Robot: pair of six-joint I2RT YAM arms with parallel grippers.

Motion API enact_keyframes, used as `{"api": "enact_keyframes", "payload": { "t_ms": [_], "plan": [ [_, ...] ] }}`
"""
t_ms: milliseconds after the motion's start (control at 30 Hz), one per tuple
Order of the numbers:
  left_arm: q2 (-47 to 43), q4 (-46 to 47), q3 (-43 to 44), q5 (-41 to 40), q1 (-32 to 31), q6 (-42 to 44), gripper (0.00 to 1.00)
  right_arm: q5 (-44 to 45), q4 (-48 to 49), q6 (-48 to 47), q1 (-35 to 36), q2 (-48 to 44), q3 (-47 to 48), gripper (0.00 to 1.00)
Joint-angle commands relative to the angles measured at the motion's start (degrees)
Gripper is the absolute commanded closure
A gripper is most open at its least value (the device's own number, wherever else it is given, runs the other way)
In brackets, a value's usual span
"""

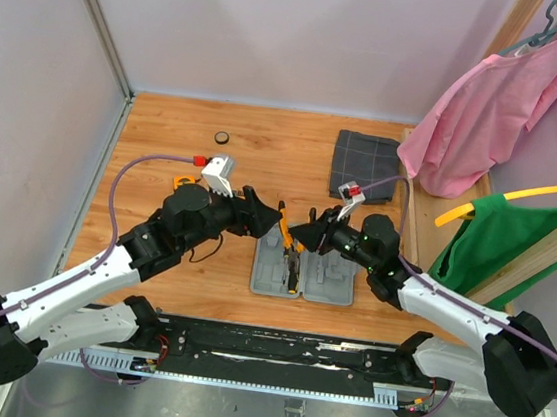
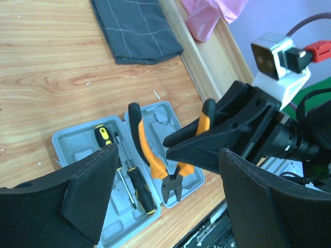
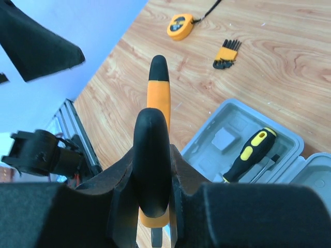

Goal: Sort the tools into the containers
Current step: Place the pliers in the storage box.

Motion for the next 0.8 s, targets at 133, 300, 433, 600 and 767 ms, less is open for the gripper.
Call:
{"api": "enact_keyframes", "payload": {
  "t_ms": [133,300,433,600,767],
  "plan": [
    [-0.03,7.63,-3.58,8.02,-0.52,1.04,0.22,1.16,14.37,11.66,-3.74,-4.74,-1.50,1.00],
    [-0.03,11.87,-5.38,11.15,-2.53,0.22,0.22,1.62,24.98,16.75,-5.18,-3.60,-2.37,0.99],
    [0.96,15.47,-6.36,11.57,-5.16,-0.23,0.22,-0.96,32.70,21.20,-6.14,-1.04,-1.63,1.00],
    [2.45,17.44,-7.21,10.83,-6.82,-0.17,0.22,-3.48,47.39,28.83,-6.69,4.06,-1.76,0.99],
    [3.43,18.58,-6.77,10.84,-7.65,0.33,0.25,-6.89,55.23,34.86,-6.89,10.02,-0.02,0.99]
  ]
}}
